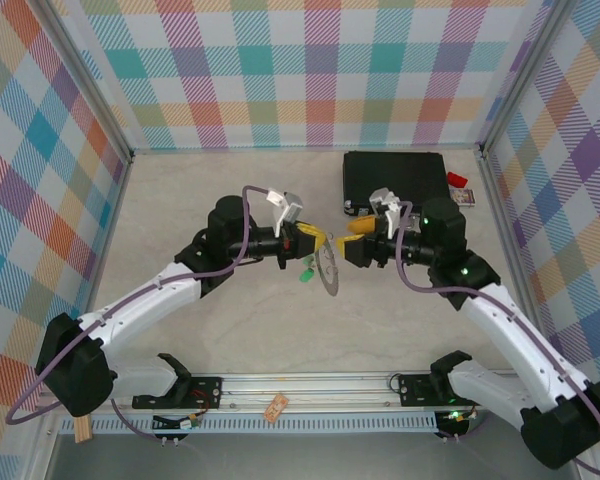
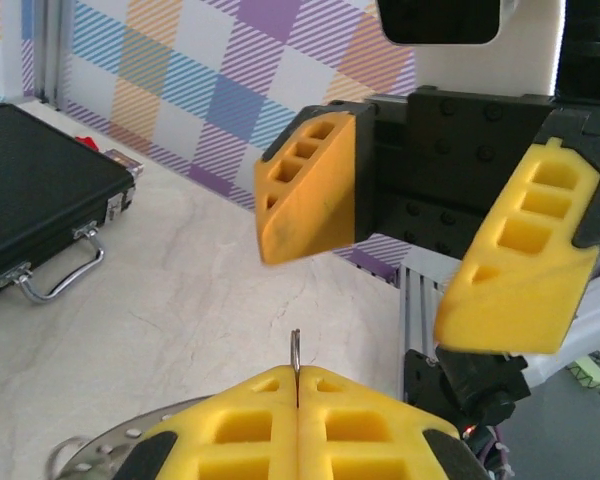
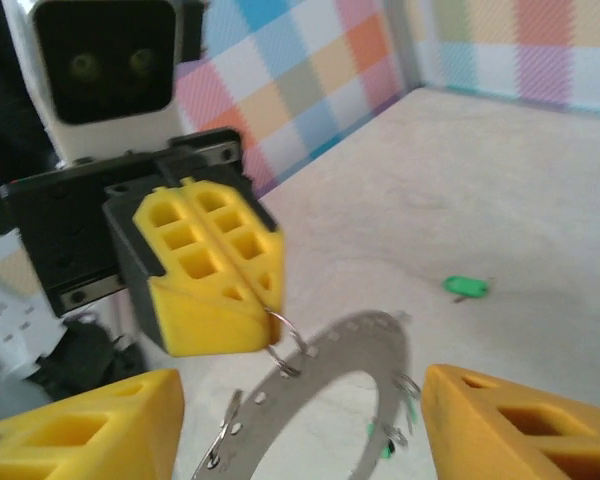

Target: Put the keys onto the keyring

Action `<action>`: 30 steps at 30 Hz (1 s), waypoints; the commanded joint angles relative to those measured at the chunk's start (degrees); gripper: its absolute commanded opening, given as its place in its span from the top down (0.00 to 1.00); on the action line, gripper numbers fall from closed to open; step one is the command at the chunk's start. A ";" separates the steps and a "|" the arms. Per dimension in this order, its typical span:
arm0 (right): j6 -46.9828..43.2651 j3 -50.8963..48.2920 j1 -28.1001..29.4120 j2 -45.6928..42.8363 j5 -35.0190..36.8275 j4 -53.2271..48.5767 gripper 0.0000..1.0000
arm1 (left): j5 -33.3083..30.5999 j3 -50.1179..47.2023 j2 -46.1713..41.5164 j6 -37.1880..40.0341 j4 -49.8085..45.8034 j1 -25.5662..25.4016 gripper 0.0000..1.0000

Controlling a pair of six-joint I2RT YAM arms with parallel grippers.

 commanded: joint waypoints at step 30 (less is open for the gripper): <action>0.79 -6.45 -0.14 -6.10 10.96 9.10 0.37 | -16.48 -14.91 -5.85 8.61 29.49 -0.55 1.00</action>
